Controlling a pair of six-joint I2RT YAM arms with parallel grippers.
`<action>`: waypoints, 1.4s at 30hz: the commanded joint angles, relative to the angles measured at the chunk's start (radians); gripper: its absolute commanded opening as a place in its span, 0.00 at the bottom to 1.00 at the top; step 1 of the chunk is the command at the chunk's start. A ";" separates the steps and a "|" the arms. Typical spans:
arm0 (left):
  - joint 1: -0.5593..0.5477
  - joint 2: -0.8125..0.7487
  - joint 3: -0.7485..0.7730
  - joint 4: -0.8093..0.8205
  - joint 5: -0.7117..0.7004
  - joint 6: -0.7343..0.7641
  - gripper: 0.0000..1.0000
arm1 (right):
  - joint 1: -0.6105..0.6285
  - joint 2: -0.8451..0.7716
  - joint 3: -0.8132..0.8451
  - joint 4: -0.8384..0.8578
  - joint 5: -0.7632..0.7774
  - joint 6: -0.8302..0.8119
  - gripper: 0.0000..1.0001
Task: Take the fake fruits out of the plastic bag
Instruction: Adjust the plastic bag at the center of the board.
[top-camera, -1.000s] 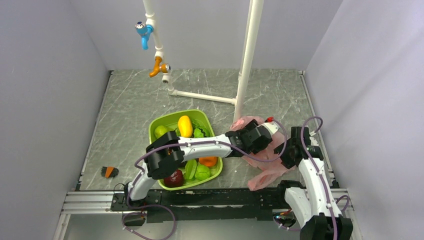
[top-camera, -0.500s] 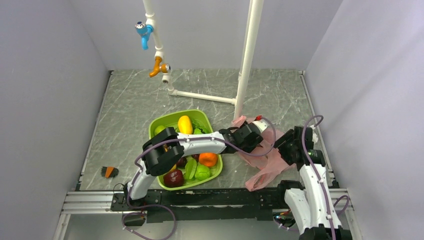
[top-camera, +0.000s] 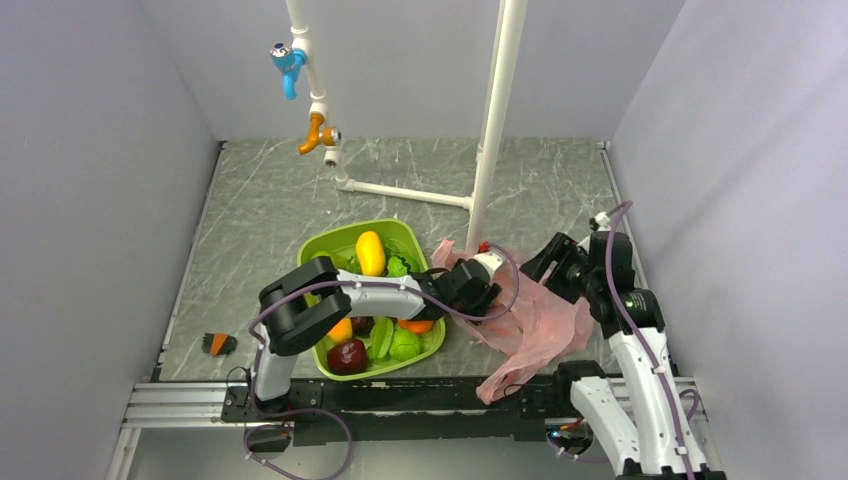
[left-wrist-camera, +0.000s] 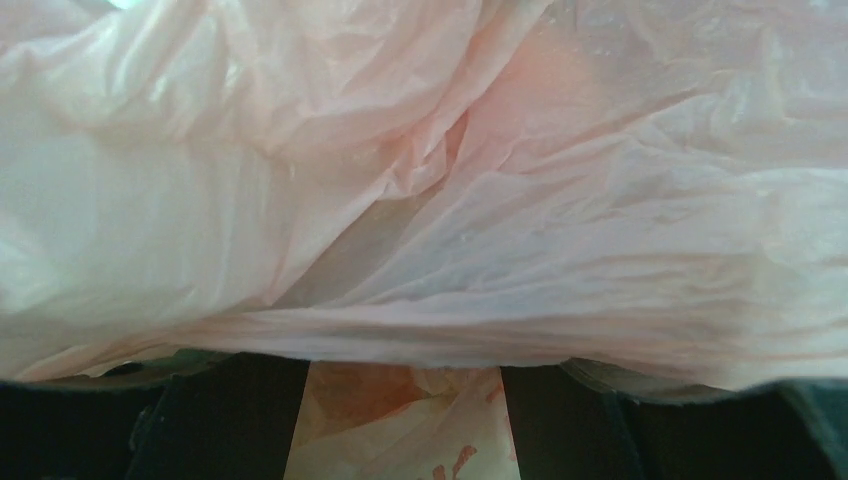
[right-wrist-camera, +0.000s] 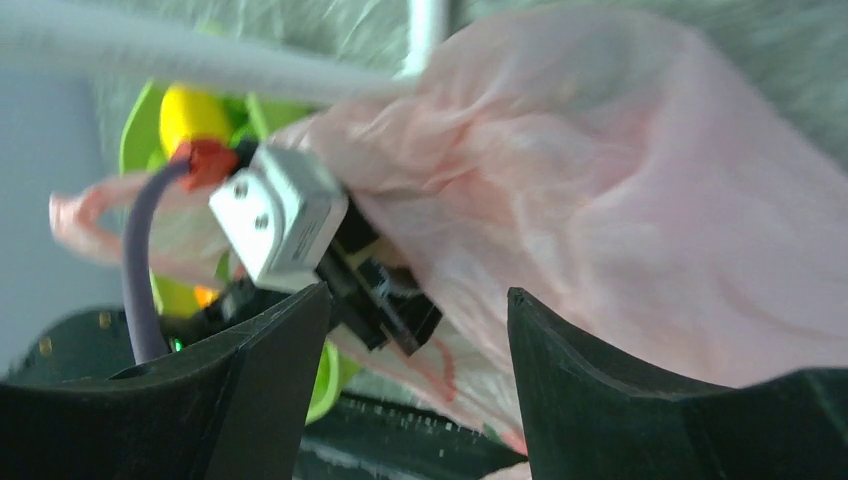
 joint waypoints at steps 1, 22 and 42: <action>-0.001 -0.105 -0.058 0.147 0.034 -0.079 0.69 | 0.147 -0.041 0.007 0.023 -0.076 0.014 0.68; -0.001 -0.061 -0.058 0.177 0.068 -0.126 0.68 | 0.320 -0.003 -0.326 0.219 0.459 0.381 0.34; -0.002 -0.112 -0.168 0.116 0.001 -0.190 0.69 | 0.191 0.244 -0.028 0.357 1.114 0.076 0.99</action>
